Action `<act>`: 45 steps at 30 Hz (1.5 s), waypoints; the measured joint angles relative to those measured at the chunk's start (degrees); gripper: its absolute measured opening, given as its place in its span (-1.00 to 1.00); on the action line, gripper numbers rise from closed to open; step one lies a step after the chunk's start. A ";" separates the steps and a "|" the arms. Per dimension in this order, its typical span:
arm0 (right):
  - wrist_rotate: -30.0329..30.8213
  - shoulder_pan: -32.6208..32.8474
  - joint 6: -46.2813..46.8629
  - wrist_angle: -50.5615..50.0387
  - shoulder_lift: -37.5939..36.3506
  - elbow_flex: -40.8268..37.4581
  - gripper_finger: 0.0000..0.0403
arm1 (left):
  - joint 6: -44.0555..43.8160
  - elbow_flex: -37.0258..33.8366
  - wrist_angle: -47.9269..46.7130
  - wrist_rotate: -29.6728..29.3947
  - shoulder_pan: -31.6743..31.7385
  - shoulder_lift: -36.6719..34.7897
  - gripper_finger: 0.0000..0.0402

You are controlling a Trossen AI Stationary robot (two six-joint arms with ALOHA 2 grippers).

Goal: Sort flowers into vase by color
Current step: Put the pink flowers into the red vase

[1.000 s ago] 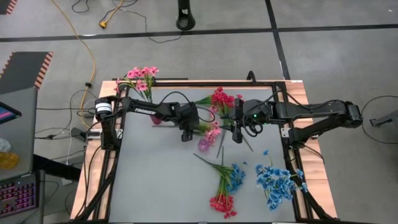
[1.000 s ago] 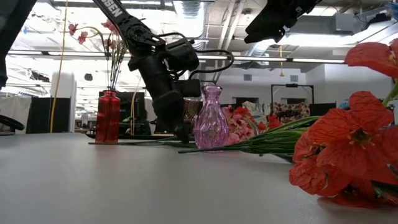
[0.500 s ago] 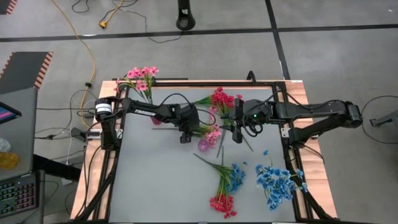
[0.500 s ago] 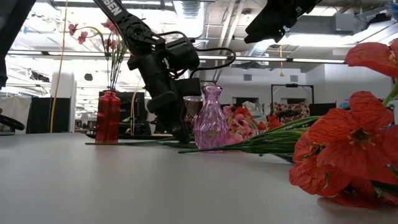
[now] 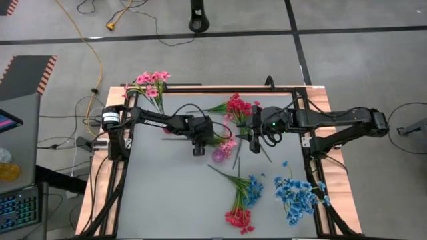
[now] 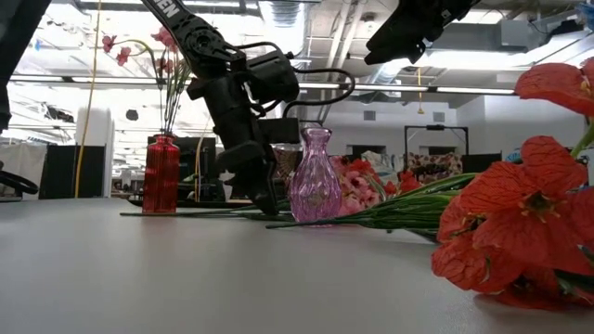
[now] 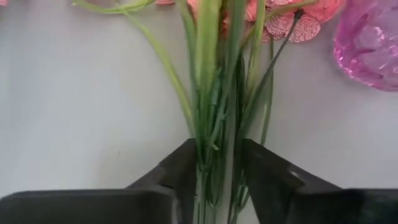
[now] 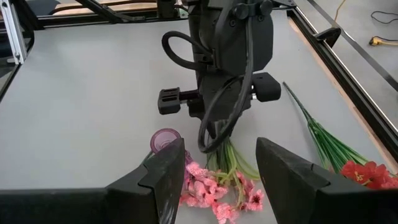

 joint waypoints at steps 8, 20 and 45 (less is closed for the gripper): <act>-0.02 0.00 0.00 0.00 0.00 0.00 0.11 | -5.40 0.00 0.07 -0.08 0.05 -0.03 -0.97; -0.02 0.00 0.02 -0.03 0.00 0.00 0.11 | -11.14 -0.09 -0.54 1.19 2.11 -2.19 -1.00; -0.02 0.01 0.00 0.00 0.01 0.00 0.11 | -11.71 -0.04 -0.07 -14.88 2.93 -33.17 -1.00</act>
